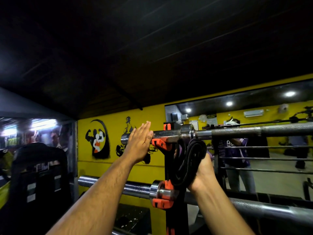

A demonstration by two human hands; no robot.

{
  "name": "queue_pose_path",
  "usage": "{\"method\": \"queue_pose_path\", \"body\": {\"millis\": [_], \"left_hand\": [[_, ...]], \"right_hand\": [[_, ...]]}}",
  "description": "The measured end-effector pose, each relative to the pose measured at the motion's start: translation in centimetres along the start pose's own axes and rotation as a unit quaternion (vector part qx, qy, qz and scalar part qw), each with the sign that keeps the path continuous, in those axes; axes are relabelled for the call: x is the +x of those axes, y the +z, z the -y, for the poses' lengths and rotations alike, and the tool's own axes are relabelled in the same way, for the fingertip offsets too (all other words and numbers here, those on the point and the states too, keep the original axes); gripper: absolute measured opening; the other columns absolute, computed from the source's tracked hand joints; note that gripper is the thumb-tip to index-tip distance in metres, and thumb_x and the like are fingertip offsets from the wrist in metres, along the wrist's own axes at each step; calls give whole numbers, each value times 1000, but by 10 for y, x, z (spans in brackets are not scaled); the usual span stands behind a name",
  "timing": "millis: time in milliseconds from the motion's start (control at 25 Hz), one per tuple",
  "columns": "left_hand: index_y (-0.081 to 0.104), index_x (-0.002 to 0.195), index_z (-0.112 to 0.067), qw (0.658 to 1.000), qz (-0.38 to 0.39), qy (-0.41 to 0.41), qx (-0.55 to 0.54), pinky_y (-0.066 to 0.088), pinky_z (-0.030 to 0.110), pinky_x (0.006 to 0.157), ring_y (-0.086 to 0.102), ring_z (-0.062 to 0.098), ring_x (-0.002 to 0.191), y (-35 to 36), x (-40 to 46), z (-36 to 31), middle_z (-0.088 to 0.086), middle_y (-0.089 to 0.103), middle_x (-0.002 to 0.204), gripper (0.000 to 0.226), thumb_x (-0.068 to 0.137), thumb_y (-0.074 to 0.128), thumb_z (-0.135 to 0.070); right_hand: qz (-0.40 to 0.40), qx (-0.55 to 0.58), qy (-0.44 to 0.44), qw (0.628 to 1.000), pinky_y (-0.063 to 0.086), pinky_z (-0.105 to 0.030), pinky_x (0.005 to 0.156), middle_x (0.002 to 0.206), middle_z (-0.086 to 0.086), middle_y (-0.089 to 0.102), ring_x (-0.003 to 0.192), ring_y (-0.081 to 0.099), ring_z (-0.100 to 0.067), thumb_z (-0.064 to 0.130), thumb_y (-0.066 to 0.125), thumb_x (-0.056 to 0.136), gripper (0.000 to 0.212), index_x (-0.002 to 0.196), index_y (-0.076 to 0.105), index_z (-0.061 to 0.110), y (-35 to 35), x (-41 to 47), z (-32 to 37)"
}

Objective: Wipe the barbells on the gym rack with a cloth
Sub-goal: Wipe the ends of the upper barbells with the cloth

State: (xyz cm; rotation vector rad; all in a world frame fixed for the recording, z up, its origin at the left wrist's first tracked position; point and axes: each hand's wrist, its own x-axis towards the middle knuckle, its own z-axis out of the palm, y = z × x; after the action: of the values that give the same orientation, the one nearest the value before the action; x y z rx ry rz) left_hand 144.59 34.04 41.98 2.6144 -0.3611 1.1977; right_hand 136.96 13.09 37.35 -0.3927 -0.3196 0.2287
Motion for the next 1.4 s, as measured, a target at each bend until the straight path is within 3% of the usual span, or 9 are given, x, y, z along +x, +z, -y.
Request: {"method": "queue_pose_path", "body": {"millis": [160, 280, 400, 480, 600, 680, 800, 1080, 1400], "left_hand": [[5, 160, -25, 1000, 8, -10, 6, -4, 38, 126, -1, 4, 151, -3, 0, -1, -7, 3, 167, 58, 107, 10, -46], [-3, 159, -26, 999, 12, 15, -27, -9, 37, 125, -10, 6, 152, -5, 0, 1, -7, -9, 166, 60, 106, 9, -49], [-10, 158, -31, 989, -84, -14, -122, -12, 33, 122, -18, 1, 150, 0, -28, 22, -13, -18, 165, 64, 104, 11, -57], [-12, 157, -31, 982, -121, -95, -113, -10, 35, 123, -17, 2, 151, 18, -62, 54, -11, -17, 165, 68, 101, 9, -61], [-18, 155, -26, 972, -47, -223, -60, -10, 47, 124, -18, 12, 151, 53, -102, 96, -1, -18, 165, 70, 99, 4, -61], [-20, 153, -22, 959, -2, -279, -53, -11, 49, 123, -20, 15, 150, 68, -112, 106, 3, -20, 165, 72, 97, 4, -59], [-21, 154, -19, 959, 5, -283, -32, -18, 43, 120, -22, 16, 149, 76, -114, 106, 4, -23, 163, 66, 105, 11, -51], [-16, 156, -18, 962, -2, -273, 7, -19, 39, 119, -18, 15, 151, 82, -113, 109, 0, -20, 162, 66, 103, 5, -51], [-3, 158, -10, 958, -9, -280, 52, -7, 42, 124, -4, 18, 154, 85, -114, 113, 7, -3, 168, 87, 90, -17, -63]], "right_hand": [[43, -198, -17, 979, 55, -32, 50, 77, -12, 66, 60, 66, -25, 26, 73, 80, 20, 87, 67, 9, 7, -46, -11], [31, -362, -175, 915, 61, -43, 66, 95, -11, 72, 79, 75, -26, 37, 71, 88, 36, 116, 60, 16, 34, -51, -4], [144, -575, -499, 632, 55, -13, 75, 105, 7, 56, 91, 63, 8, 23, 70, 93, 47, 125, 46, -2, 78, -29, 20], [155, -636, -588, 475, 46, -8, 75, 112, 7, 41, 95, 54, 9, 28, 68, 95, 51, 126, 42, -3, 101, 3, 34], [160, -846, -484, 158, 49, -35, 78, 116, -4, 47, 102, 56, -22, 57, 51, 95, 57, 135, 42, 18, 98, 54, 45], [173, -936, -303, 47, 49, -40, 76, 113, 0, 50, 104, 58, -23, 54, 50, 96, 46, 135, 38, 32, 101, 62, 50], [209, -959, -183, 61, 48, -42, 81, 107, 5, 49, 98, 57, -18, 43, 56, 97, 33, 126, 43, 34, 123, 62, 64], [294, -941, -165, 36, 51, -47, 83, 103, 3, 52, 89, 56, -18, 32, 56, 96, 18, 106, 42, 35, 136, 112, 26], [363, -907, -154, 150, 48, -38, 86, 103, 2, 58, 98, 59, -22, 34, 54, 98, 25, 122, 54, 26, 156, 160, -63]]}}
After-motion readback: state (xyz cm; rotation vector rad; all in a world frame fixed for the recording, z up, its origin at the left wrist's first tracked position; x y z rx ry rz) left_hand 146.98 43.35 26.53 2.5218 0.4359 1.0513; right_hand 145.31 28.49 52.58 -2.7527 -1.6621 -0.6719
